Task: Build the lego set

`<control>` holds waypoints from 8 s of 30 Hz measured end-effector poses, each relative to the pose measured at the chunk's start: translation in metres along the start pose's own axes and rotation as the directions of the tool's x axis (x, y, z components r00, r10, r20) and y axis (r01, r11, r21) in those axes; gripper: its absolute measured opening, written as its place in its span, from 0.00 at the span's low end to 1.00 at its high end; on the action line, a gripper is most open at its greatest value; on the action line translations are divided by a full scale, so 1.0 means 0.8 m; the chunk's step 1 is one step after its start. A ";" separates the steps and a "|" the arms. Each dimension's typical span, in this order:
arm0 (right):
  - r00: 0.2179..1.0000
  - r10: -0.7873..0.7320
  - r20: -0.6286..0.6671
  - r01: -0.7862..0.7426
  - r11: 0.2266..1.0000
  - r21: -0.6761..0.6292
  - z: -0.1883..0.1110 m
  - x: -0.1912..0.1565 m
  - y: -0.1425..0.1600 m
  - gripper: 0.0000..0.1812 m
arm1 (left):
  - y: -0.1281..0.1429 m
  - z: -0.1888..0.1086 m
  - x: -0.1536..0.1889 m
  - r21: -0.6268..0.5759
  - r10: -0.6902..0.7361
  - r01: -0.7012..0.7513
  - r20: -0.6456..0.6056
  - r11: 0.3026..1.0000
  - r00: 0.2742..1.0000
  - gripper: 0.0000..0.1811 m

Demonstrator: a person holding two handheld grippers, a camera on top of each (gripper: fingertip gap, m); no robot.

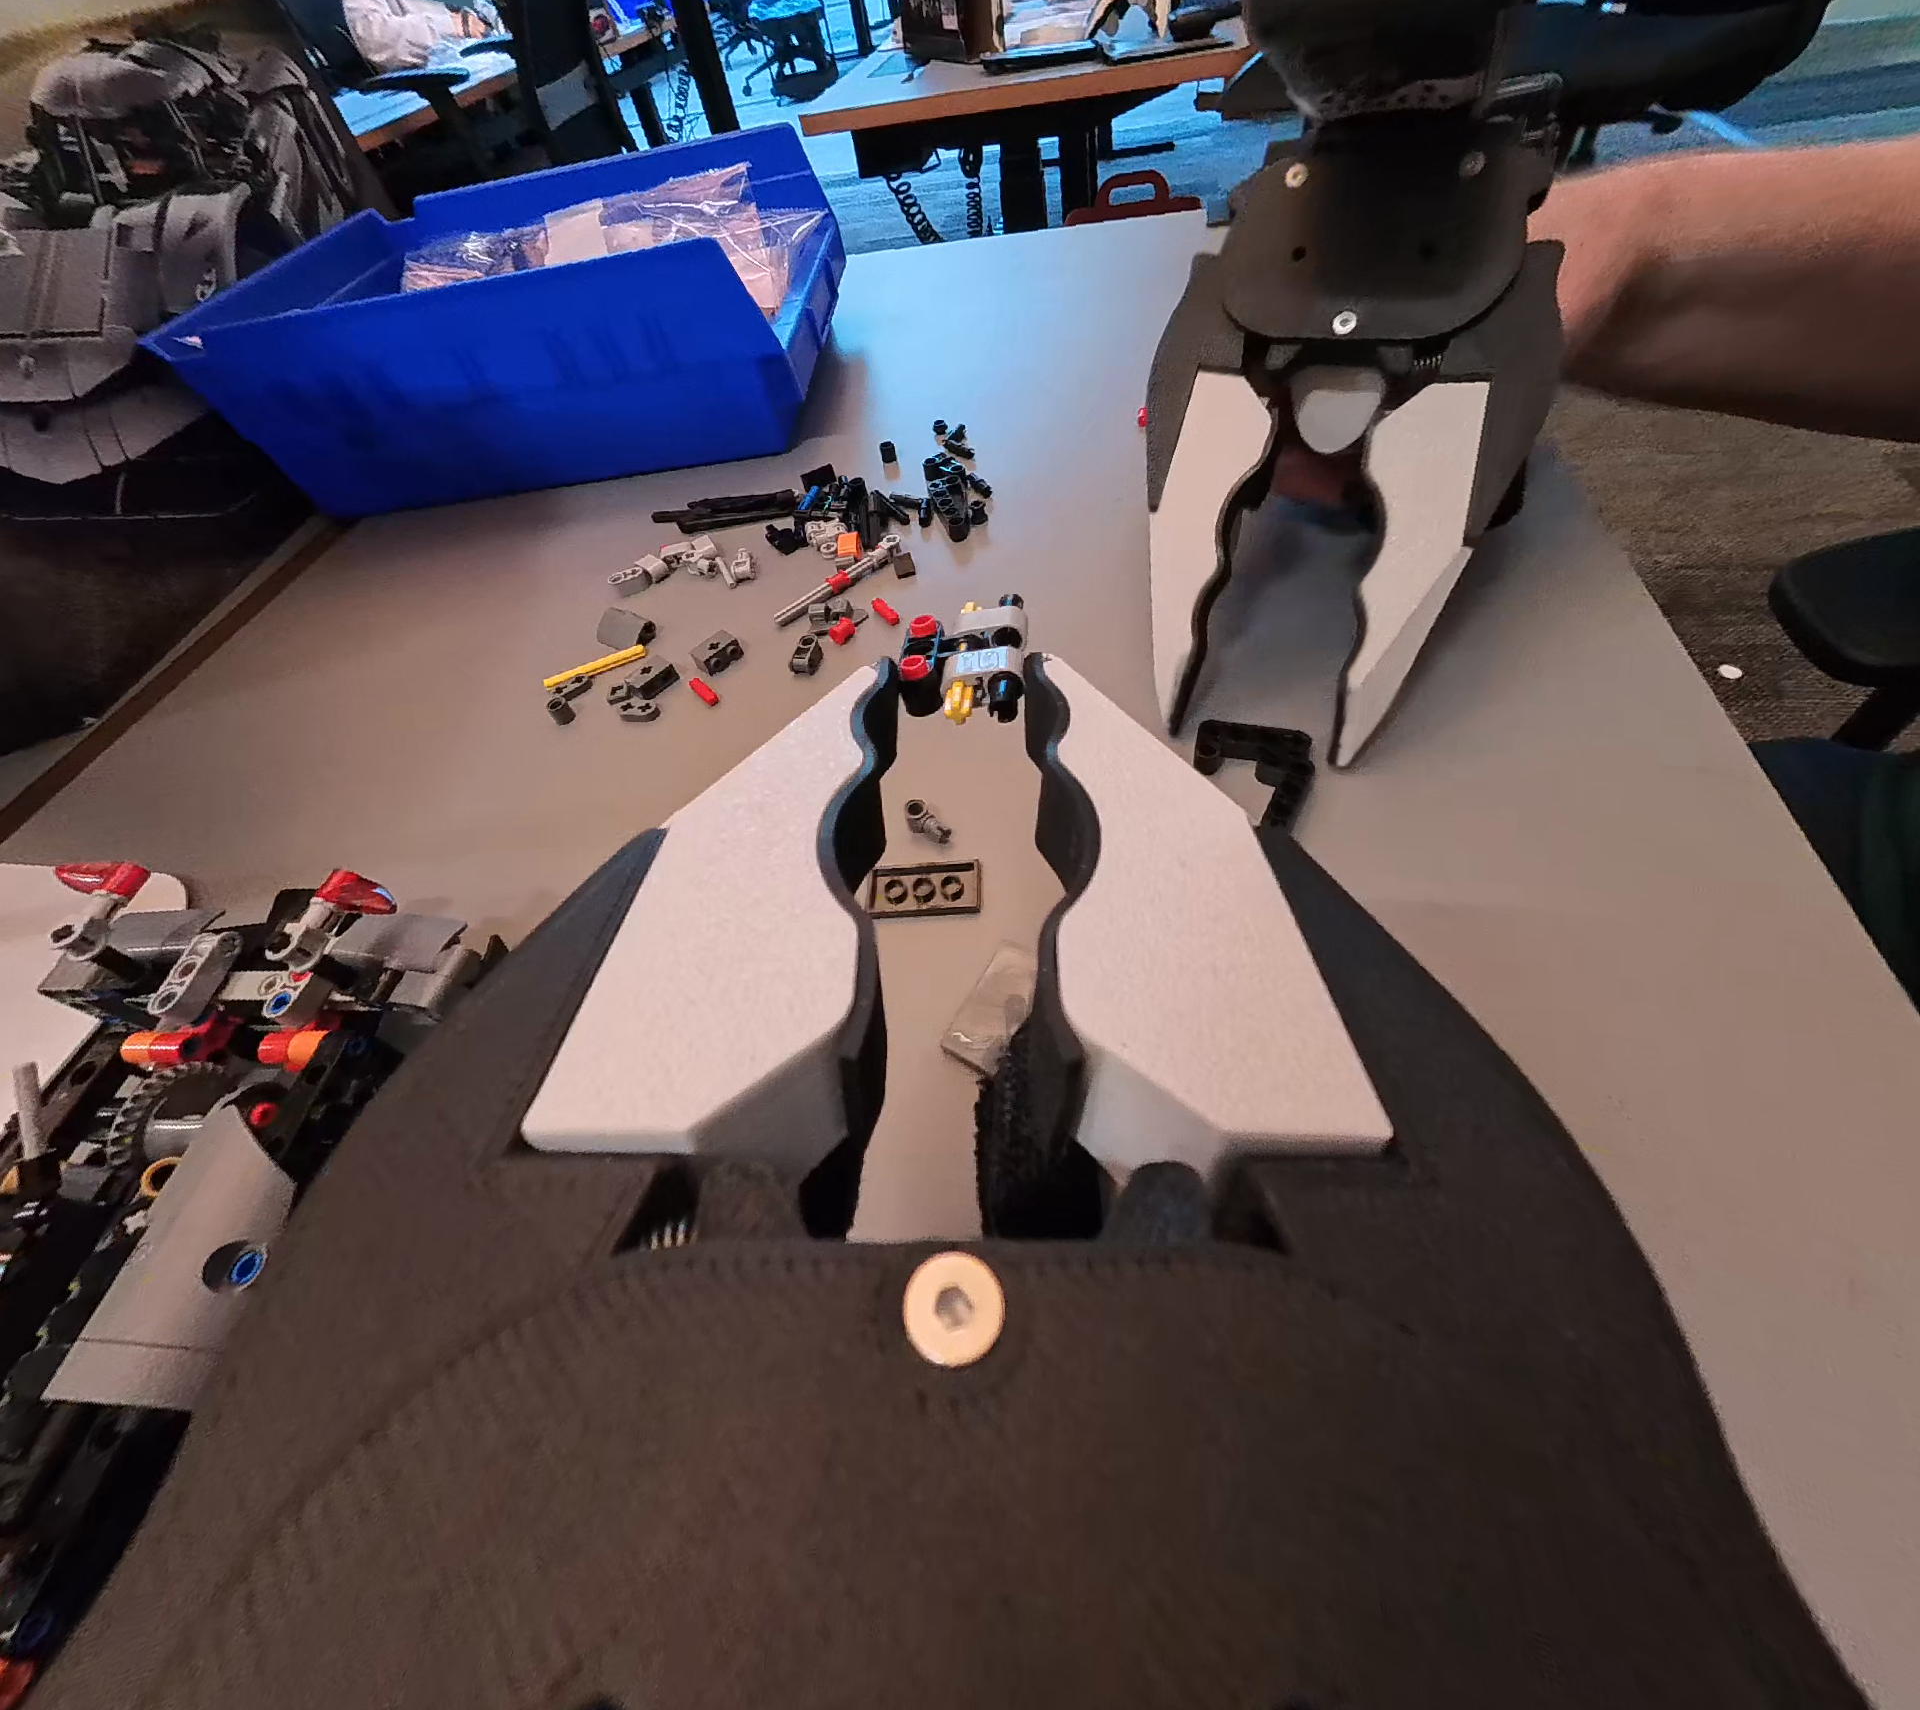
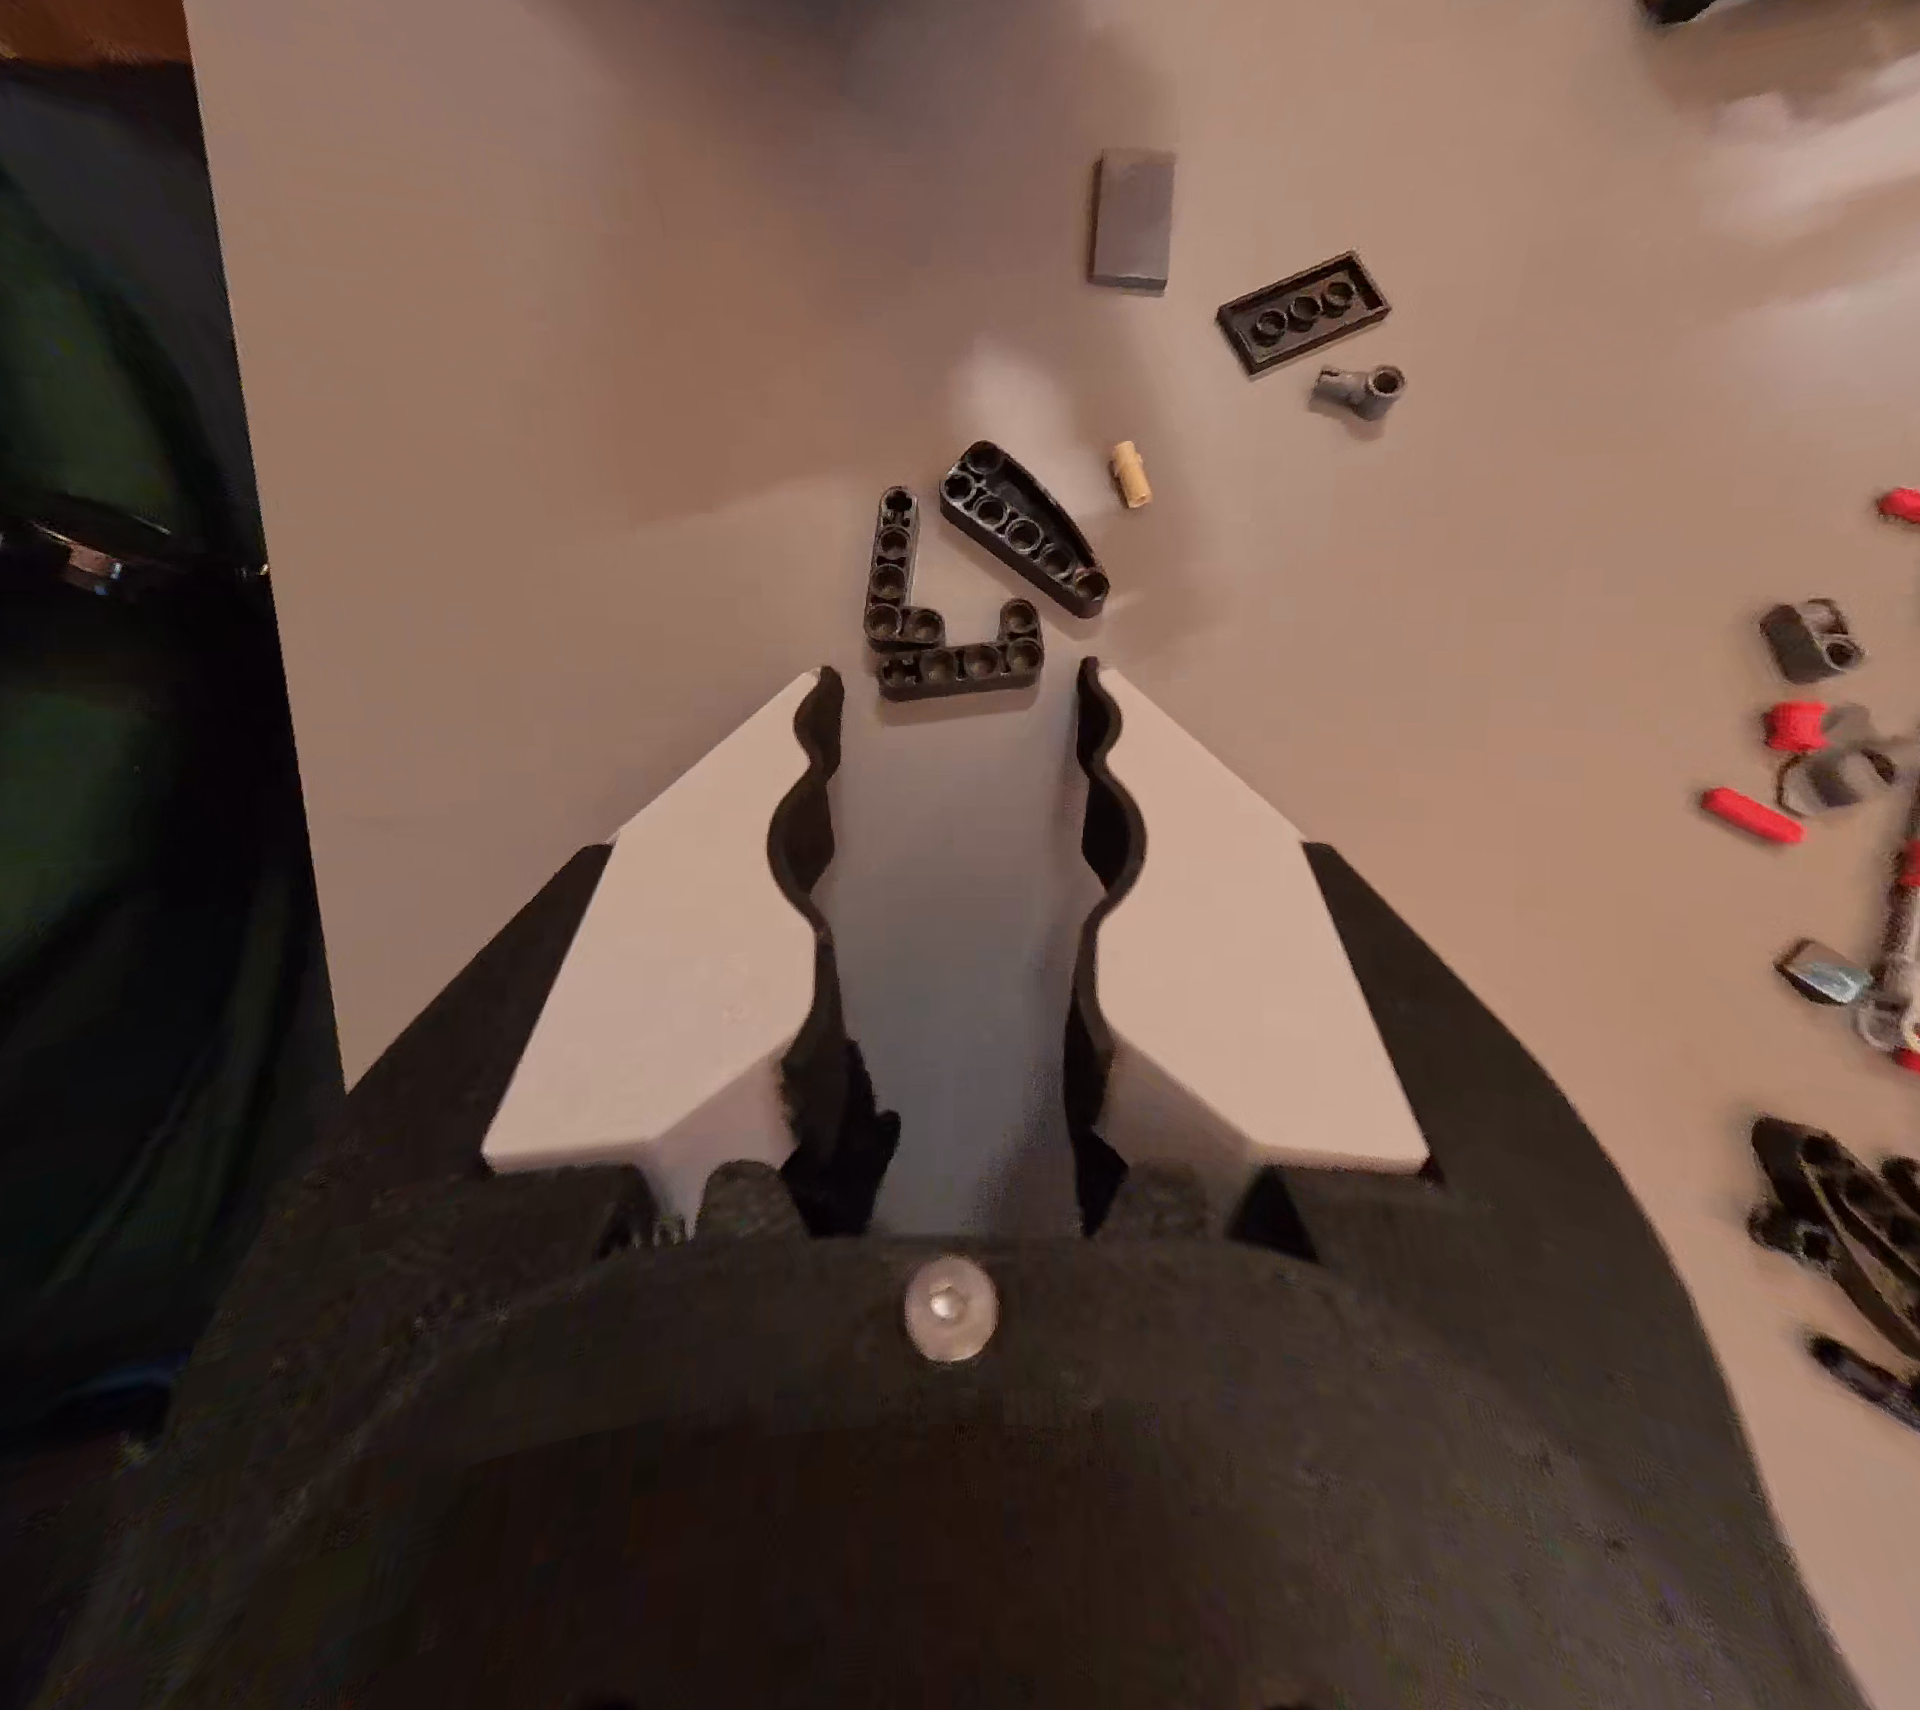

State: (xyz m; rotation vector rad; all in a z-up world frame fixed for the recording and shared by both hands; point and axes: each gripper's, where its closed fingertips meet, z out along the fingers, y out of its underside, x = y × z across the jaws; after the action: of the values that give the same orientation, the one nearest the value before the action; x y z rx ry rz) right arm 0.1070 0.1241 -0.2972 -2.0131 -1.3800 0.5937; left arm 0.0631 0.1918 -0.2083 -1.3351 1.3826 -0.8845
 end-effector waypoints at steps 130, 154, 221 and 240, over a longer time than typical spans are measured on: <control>0.934 0.200 -0.296 -0.079 0.923 0.377 -0.110 0.023 -0.001 0.03 | 0.056 0.114 0.105 -0.525 -0.003 -0.037 -0.075 0.850 0.997 0.16; 0.926 0.341 0.162 -0.361 0.676 0.642 -0.135 0.008 -0.061 0.03 | -0.068 0.093 0.101 -0.033 -0.267 0.279 -0.417 0.960 0.869 0.05; 0.808 0.558 -0.189 -0.474 0.806 0.353 -0.060 0.011 0.010 0.02 | 0.031 0.112 0.111 -0.317 -0.036 -0.259 -0.692 0.912 0.721 0.05; 0.777 0.588 -0.223 -0.498 0.792 0.353 -0.058 0.009 0.010 0.02 | 0.034 0.111 0.113 -0.287 -0.019 -0.291 -0.741 0.912 0.671 0.04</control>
State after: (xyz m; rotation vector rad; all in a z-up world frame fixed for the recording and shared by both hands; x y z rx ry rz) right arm 0.1456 0.1178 -0.2705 -2.1522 -0.4616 0.6236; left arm 0.1490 0.1178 -0.2710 -1.1557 2.3706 -1.1490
